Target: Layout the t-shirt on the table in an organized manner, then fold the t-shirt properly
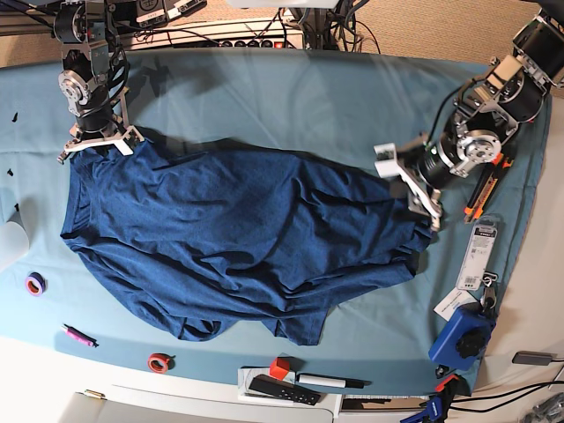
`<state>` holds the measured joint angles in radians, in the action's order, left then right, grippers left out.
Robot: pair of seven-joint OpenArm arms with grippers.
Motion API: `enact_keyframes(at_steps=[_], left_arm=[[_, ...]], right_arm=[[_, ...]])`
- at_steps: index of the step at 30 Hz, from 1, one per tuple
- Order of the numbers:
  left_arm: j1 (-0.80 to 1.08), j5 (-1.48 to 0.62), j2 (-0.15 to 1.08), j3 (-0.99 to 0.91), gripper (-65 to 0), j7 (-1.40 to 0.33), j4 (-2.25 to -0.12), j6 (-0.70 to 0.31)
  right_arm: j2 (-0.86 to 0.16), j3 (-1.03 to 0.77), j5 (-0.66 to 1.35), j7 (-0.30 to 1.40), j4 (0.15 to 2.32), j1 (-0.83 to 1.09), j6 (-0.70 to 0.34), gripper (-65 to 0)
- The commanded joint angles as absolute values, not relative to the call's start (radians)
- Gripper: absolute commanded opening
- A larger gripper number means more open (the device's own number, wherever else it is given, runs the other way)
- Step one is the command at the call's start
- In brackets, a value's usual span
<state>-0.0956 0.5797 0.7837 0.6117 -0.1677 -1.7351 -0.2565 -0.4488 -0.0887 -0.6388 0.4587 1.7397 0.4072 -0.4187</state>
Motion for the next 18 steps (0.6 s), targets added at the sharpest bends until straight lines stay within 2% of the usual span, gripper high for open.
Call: enact_keyframes(at_steps=[1, 18], left_arm=[[-0.118, 0.583, 0.801, 0.6, -31.1, -0.164, -1.742, -0.237], [-0.119, 0.583, 0.839, 0.6, -31.1, -0.155, -1.631, -0.219]], right_arm=[[-0.466, -0.097, -0.644, 0.452, 1.753, 0.402, -0.407, -65.0], [-0.465, -0.097, -0.644, 0.452, 1.753, 0.402, -0.407, -65.0]])
